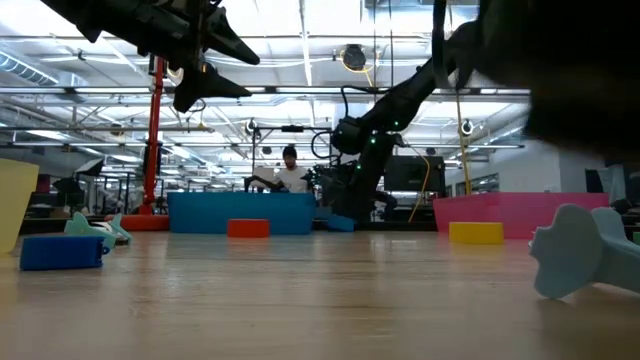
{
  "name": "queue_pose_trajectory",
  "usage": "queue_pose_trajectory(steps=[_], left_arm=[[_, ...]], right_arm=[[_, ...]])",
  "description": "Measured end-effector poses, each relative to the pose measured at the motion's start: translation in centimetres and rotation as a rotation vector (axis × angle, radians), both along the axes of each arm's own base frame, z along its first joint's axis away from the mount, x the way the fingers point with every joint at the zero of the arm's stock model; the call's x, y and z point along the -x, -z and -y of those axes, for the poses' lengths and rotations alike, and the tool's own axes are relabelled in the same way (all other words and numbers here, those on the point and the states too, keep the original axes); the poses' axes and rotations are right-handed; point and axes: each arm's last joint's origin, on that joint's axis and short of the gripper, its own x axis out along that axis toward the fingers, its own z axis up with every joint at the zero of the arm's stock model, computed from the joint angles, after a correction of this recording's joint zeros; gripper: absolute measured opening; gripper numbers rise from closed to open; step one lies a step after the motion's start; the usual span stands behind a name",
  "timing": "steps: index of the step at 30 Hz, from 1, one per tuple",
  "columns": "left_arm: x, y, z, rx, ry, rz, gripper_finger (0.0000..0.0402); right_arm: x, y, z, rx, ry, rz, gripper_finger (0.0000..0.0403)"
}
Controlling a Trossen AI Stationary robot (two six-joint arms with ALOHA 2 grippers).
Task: Pick and place Stapler, Stapler remover, tape
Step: Put the blue tape into the yellow bin
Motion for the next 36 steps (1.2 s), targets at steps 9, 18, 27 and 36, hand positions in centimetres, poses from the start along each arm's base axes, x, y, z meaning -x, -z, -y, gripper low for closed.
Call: queue_pose_trajectory(steps=[9, 18, 27, 36], left_arm=[[-0.2, -0.5, 0.0, -0.005, 0.024, 0.054, 0.0253], [-0.5, -1.8, 0.0, -0.037, 0.032, 0.191, 0.0253], [-0.5, -3.6, 0.1, -0.067, 0.055, 0.37, 0.0253], [-0.5, -3.9, 0.0, -0.046, 0.022, 0.404, 0.0253]], right_arm=[[1.5, -10.8, -2.3, 0.165, -0.087, 0.139, 0.0034], [1.6, -20.7, -9.0, 0.344, -0.332, 0.429, 0.0034], [-0.6, -22.3, -14.0, 0.228, -0.583, 0.643, 0.0034], [-1.3, -22.5, -15.7, 0.177, -0.605, 0.674, 0.0034]])
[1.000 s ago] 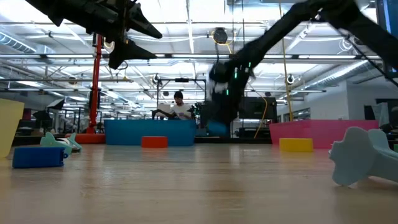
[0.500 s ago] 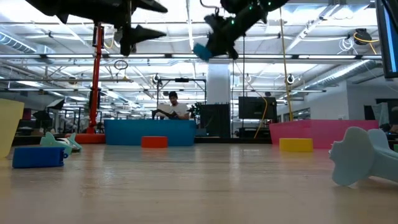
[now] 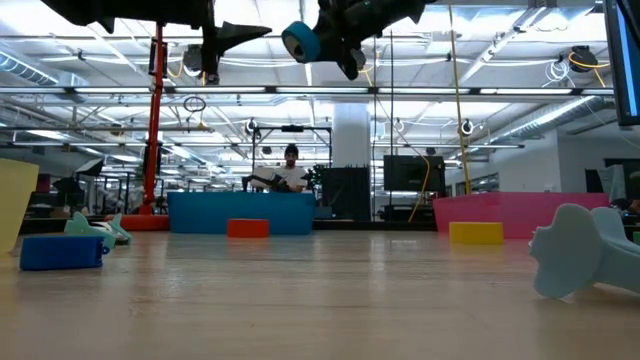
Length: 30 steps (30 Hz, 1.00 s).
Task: Pick and place Stapler, Stapler remover, tape
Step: Put the blue tape into the yellow bin
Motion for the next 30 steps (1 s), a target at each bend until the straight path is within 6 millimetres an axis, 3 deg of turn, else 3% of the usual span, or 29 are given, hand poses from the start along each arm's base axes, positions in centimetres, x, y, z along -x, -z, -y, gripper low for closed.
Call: queue_pose_trajectory(steps=[13, 26, 30], left_arm=[[0.0, -0.2, -0.1, 0.029, -0.04, 0.023, 0.0253], [-0.9, 0.4, -0.2, 0.03, -0.024, 0.025, 0.0252], [-1.0, 0.4, -0.1, 0.029, 0.02, 0.029, 0.0225]], right_arm=[[-2.2, 0.0, -2.0, -0.026, -0.038, 0.099, 0.0034], [-4.0, 1.6, -3.0, -0.064, -0.053, 0.097, 0.0034], [-4.0, 1.6, -3.0, -0.063, -0.052, 0.096, 0.0034]])
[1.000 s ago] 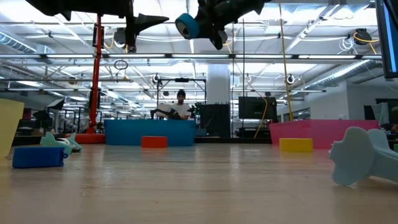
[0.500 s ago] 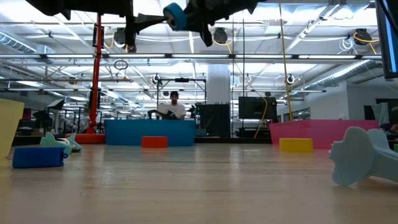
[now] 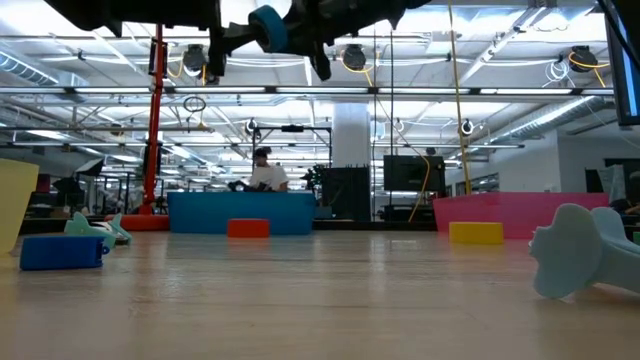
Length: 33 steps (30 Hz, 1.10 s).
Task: Pick and place Stapler, Stapler remover, tape
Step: Put the blue tape into the yellow bin
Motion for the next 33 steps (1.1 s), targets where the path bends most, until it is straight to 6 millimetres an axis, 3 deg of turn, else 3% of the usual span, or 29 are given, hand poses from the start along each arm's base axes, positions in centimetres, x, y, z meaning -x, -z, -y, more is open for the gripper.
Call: queue_pose_trajectory(steps=[4, 8, 14, 19, 23, 27, 33], left_arm=[[0.0, 0.1, 0.0, -0.001, 0.029, -0.007, 0.0143], [0.0, 0.0, 0.1, -0.036, 0.051, -0.009, 0.0039], [0.1, 0.4, 0.4, 0.021, 0.147, -0.055, 0.0039], [1.2, 2.4, 1.0, 0.229, 0.237, -0.309, 0.0039], [2.3, 3.5, 1.7, 0.415, 0.21, -0.47, 0.0039], [3.3, 3.9, 3.3, 0.621, 0.251, -0.58, 0.0039], [4.7, 2.3, 7.3, 0.874, 0.299, -0.827, 0.0039]], right_arm=[[0.0, 0.0, 0.0, 0.018, 0.004, -0.001, 0.0034], [-0.1, -0.1, -0.1, 0.02, -0.005, 0.007, 0.0066], [0.1, 0.4, -0.3, 0.061, -0.085, -0.027, 0.0116], [1.0, 0.7, -0.3, 0.106, -0.104, -0.108, 0.0139], [1.9, 0.8, -0.2, 0.111, -0.122, -0.178, 0.0147], [2.2, 1.2, -0.3, 0.125, -0.148, -0.227, 0.0147], [2.6, 1.6, 0.1, 0.132, -0.153, -0.266, 0.0144]])
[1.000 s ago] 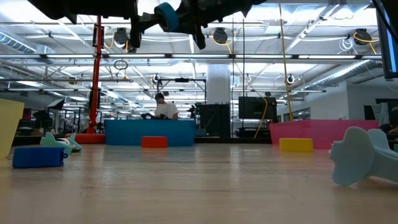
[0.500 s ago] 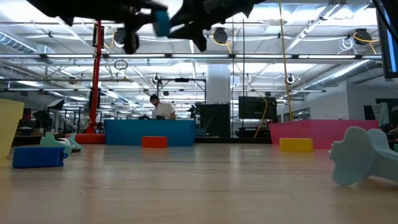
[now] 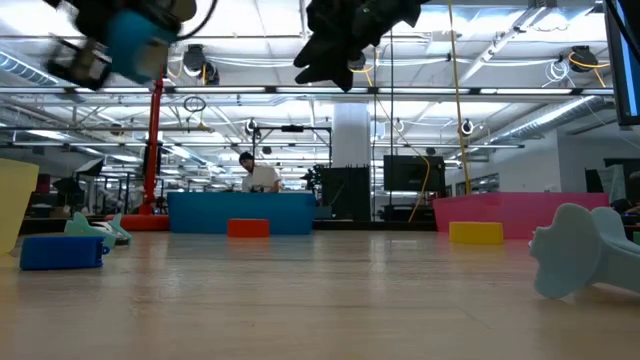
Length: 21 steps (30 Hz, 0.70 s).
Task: Pick and place Stapler, Stapler remover, tape
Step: Put the blue tape into the yellow bin
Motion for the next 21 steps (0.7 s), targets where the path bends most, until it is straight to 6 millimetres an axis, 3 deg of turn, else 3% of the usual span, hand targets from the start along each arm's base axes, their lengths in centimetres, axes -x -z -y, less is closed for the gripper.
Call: queue_pose_trajectory(steps=[6, 14, 21], left_arm=[[0.9, -0.5, 3.7, 0.099, -0.052, -0.315, 0.0039], [0.4, 4.0, 7.3, 0.06, -0.098, -0.685, 0.0039], [0.0, 6.4, 8.6, -0.001, -0.059, -0.822, 0.0039]], right_arm=[[0.0, 0.0, 0.1, 0.02, -0.011, 0.005, 0.0144], [0.0, 0.0, 0.1, 0.023, -0.013, 0.004, 0.0145], [0.0, 0.0, 0.1, 0.028, -0.016, 0.009, 0.0145]])
